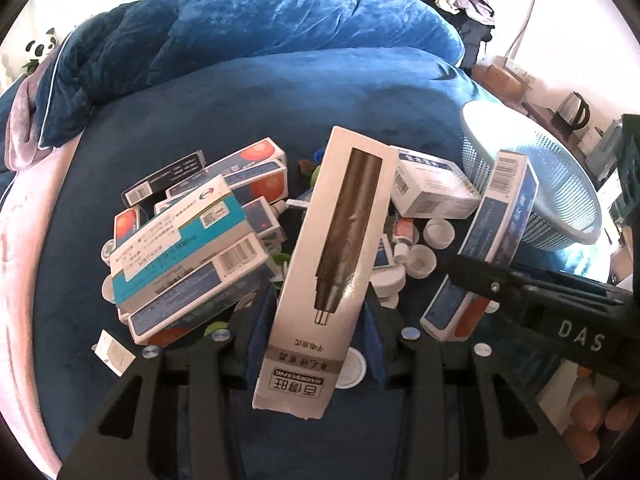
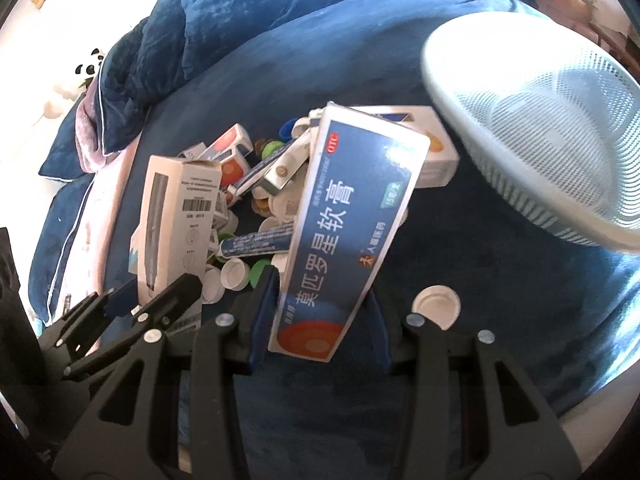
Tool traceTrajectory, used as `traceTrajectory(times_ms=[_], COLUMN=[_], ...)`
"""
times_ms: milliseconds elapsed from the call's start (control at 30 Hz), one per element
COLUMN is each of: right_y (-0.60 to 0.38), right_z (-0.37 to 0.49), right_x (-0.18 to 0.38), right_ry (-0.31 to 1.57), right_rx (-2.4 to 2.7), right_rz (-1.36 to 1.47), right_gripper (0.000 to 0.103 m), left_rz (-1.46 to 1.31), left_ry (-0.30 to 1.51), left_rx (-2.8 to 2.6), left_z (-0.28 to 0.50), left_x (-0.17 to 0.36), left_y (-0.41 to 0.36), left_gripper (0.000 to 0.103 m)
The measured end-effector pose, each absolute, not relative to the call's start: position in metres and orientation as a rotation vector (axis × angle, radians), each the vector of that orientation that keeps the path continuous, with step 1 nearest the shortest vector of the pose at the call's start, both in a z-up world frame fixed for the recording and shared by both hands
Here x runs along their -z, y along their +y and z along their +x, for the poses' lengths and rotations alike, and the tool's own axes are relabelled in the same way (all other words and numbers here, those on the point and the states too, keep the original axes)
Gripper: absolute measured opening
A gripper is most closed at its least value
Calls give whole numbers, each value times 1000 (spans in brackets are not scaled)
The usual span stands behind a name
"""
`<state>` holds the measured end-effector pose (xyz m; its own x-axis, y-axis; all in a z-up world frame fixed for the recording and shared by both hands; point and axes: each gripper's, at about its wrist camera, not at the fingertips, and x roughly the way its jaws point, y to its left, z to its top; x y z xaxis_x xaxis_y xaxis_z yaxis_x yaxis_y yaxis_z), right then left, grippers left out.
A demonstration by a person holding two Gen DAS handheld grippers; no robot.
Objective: Organize objects
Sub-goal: 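Grasp a white shaver box with left tool while right tool grasps blue ointment box, then carry both boxes over the blue basket and open both tools to drop them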
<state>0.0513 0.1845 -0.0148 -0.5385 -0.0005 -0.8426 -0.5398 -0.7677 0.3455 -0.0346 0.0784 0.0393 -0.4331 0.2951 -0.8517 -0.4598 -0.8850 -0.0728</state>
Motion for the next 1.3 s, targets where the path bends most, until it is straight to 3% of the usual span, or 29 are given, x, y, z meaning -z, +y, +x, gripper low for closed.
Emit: traceTrajectory(times_ms=[433, 733, 1033, 1300], right_y=[217, 298, 360, 397], right_z=[64, 79, 105, 114], right_x=[-20, -57, -31, -2], right_ry=[859, 795, 909, 997], right_rx=[-2364, -2302, -2091, -1948], right_rz=[-1230, -1197, -1173, -1273], right_gripper=[43, 43, 43, 43], left_rz=[-1281, -1215, -1280, -1379], left_ry=[228, 206, 182, 276], left_rx=[-2290, -2200, -2058, -2019], left_z=[-35, -48, -54, -64], left_x=[-63, -99, -85, -59], left_y=[123, 192, 286, 327], left_gripper=[43, 43, 43, 40])
